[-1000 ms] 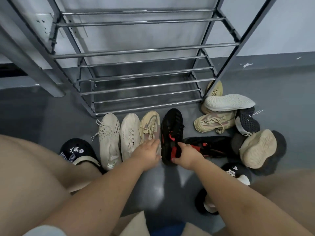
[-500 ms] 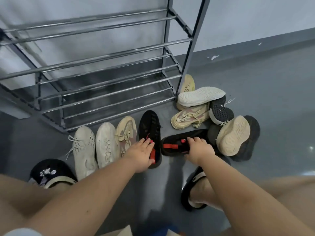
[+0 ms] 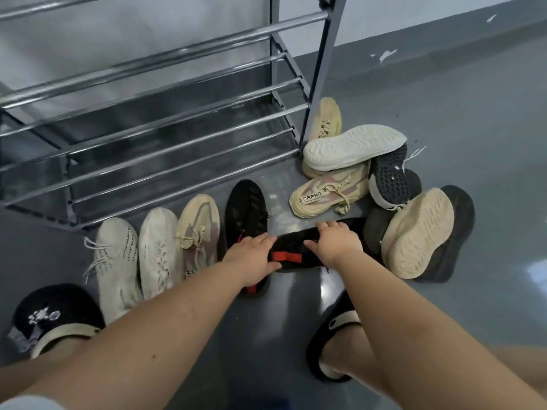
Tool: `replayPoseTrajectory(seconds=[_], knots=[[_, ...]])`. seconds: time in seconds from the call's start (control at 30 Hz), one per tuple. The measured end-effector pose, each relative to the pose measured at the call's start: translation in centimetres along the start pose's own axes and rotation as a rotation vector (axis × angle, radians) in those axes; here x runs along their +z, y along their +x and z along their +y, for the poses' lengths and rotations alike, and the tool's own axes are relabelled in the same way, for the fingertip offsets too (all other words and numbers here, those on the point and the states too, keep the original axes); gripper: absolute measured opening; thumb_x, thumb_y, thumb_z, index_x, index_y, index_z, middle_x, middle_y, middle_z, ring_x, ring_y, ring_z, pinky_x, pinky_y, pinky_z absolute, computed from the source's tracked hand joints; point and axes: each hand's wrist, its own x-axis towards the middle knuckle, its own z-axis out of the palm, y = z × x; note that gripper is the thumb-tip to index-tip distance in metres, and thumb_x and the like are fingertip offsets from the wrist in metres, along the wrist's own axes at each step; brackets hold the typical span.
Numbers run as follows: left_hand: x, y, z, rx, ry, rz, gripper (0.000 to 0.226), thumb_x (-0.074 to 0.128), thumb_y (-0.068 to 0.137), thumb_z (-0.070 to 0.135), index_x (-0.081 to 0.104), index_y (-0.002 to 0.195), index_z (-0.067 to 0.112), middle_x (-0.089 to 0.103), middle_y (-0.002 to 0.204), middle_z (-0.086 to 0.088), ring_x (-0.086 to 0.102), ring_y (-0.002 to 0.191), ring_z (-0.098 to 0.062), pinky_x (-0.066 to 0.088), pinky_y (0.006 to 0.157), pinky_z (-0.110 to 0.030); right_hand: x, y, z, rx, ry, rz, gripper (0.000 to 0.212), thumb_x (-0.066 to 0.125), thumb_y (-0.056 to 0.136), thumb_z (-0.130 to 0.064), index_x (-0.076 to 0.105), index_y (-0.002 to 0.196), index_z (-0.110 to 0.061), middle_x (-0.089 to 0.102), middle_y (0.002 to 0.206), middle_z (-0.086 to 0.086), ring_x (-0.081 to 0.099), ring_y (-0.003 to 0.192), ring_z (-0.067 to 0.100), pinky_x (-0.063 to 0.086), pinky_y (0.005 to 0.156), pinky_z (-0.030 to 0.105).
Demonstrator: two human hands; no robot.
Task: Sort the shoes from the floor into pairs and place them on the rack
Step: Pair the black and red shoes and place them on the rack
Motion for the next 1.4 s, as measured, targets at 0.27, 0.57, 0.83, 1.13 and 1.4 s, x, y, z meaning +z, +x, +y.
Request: replayPoseTrajectory(seconds=[0.27,0.57,0.83,1.13,1.4], knots=[[0.6,4.0,-0.5,-0.045,-0.03,-0.081,0.069,0.04,0.095,0.051,0.015,0.151,0.019,0.032,0.153,-0.004,0.033,0.134,-0.028,0.03,0.108,-0.039,1.1,4.8,0.7,0.022,-0.035,-0.059,0.054,0.036,0.096,-0.051,0.04,0.141,-0.021,0.043,0.144,0.008,0.031,0.138,0.027,0.016,0.116,0.044],[1.4,6.7,-0.4,-0.147,-0.205,-0.088,0.067,0.041,0.095,0.05,0.021,0.149,0.017,0.037,0.147,-0.01,0.033,0.134,-0.031,0.032,0.109,-0.041,1.9,6.8,1.3,-0.034,-0.162,-0.044,0.053,0.035,0.095,-0.054,0.049,0.136,-0.023,0.045,0.14,0.008,0.036,0.132,0.03,0.023,0.112,0.043],[2.6,6.4,-0.2,-0.244,-0.477,0.041,0.061,0.046,0.092,0.052,0.04,0.142,0.018,0.041,0.141,-0.01,0.039,0.131,-0.028,0.034,0.11,-0.039,2.2,6.2,1.9,-0.116,-0.045,0.111,0.043,0.043,0.096,-0.047,0.063,0.121,-0.018,0.059,0.119,0.006,0.05,0.116,0.027,0.038,0.095,0.035],[1.2,2.6,0.0,-0.209,-0.805,0.16,0.047,0.049,0.093,0.046,0.045,0.131,0.018,0.05,0.134,-0.003,0.047,0.124,-0.02,0.037,0.1,-0.029,0.9,2.6,0.8,-0.081,0.119,0.285,0.044,0.045,0.096,-0.043,0.071,0.104,-0.009,0.061,0.106,0.009,0.054,0.108,0.029,0.039,0.087,0.035],[-0.4,-4.7,-3.1,-0.192,-0.84,0.362,0.043,0.041,0.097,0.044,0.045,0.132,0.02,0.051,0.13,0.001,0.048,0.122,-0.018,0.036,0.095,-0.028,-0.2,-2.6,-4.8,-0.182,0.24,0.382,0.044,0.048,0.095,-0.043,0.07,0.094,-0.004,0.061,0.101,0.012,0.056,0.101,0.03,0.039,0.082,0.035]])
